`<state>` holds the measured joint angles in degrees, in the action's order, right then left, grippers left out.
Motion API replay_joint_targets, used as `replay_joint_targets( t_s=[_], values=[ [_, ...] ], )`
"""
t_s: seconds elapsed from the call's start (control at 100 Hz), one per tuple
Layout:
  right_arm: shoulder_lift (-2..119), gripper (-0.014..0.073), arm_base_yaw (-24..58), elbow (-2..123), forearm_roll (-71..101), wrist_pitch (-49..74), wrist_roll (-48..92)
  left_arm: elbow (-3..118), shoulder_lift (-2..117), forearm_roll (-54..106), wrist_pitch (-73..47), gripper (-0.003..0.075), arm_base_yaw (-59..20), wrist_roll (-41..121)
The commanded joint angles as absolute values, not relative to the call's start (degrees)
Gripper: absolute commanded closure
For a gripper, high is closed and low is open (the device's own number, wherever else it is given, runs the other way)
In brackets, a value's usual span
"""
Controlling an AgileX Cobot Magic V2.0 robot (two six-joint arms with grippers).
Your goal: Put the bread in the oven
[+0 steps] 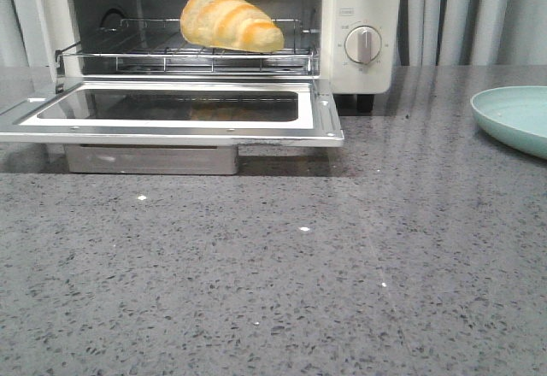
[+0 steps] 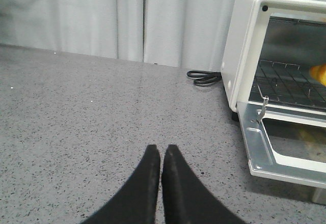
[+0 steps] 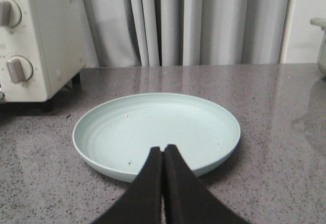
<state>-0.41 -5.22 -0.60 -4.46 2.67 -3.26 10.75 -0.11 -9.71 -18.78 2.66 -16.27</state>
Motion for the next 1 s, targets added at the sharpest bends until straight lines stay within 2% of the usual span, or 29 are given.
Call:
replay_joint_targets(
  t_s=[0.0,0.15,0.52,0.99],
  values=[
    [-1.6,0.0669,-5.1,-2.0,-5.0,-2.6,-2.7,12.2,-1.6,-9.5,-14.4,0.0741,2.8,-16.2],
    [-1.6,0.0669,-5.1,-2.0,-4.9,0.0,-2.7,12.2,-1.6,-9.5,-14.4,0.0741,2.8,-16.2],
    [-1.6,0.0669,-5.1,-2.0,-3.8,18.4,-2.7,12.2,-1.6,-9.5,-14.4,0.0741,2.8,-16.2],
    [-1.6,0.0669,-5.1,-2.0,-3.8,18.2,-2.7,12.2,-1.6,-9.5,-14.4,0.0741,2.8,-16.2]
  ],
)
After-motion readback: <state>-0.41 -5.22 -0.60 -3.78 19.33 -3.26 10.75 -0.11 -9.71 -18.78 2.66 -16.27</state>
